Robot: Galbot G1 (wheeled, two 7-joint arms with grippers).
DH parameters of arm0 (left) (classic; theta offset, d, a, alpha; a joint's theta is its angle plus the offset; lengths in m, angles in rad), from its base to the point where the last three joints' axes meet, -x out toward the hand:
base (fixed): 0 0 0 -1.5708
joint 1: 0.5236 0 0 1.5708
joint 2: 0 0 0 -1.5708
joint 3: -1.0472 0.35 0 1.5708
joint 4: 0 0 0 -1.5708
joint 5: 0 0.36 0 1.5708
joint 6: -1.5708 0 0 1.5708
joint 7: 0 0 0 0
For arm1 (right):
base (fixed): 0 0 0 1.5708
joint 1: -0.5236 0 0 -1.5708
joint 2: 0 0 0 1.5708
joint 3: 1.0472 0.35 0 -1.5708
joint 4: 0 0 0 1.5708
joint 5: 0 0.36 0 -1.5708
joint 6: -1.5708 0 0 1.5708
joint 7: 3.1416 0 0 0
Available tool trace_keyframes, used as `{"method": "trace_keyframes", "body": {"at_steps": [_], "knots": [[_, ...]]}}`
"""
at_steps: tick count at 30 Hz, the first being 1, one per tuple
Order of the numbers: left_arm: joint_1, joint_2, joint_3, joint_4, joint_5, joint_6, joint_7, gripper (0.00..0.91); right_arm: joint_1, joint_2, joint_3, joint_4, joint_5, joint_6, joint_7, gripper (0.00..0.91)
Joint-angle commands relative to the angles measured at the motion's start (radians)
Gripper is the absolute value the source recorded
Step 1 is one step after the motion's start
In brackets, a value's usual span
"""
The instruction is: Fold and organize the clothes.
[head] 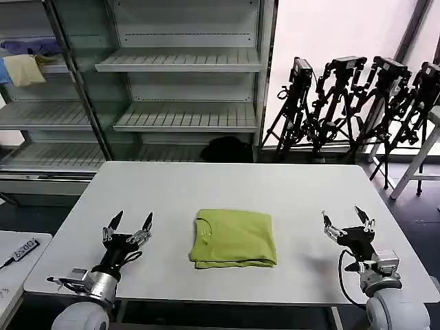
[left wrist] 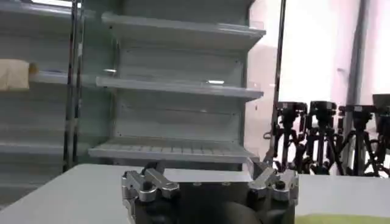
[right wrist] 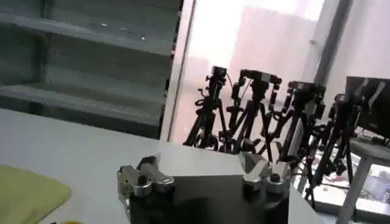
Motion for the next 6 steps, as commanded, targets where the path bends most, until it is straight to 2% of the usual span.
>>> {"method": "trace_keyframes", "body": {"at_steps": [1, 6], "knots": [[-0.003, 0.01, 0.004, 0.015, -0.012, -0.027, -0.005, 0.907, -0.023, -0.001, 0.004, 0.006, 0.013, 0.068, -0.019, 0.907], [-0.012, 0.016, 0.004, 0.02, -0.009, -0.027, -0.007, 0.907, -0.033, 0.001, 0.006, 0.014, 0.056, 0.042, -0.017, 0.907]]}}
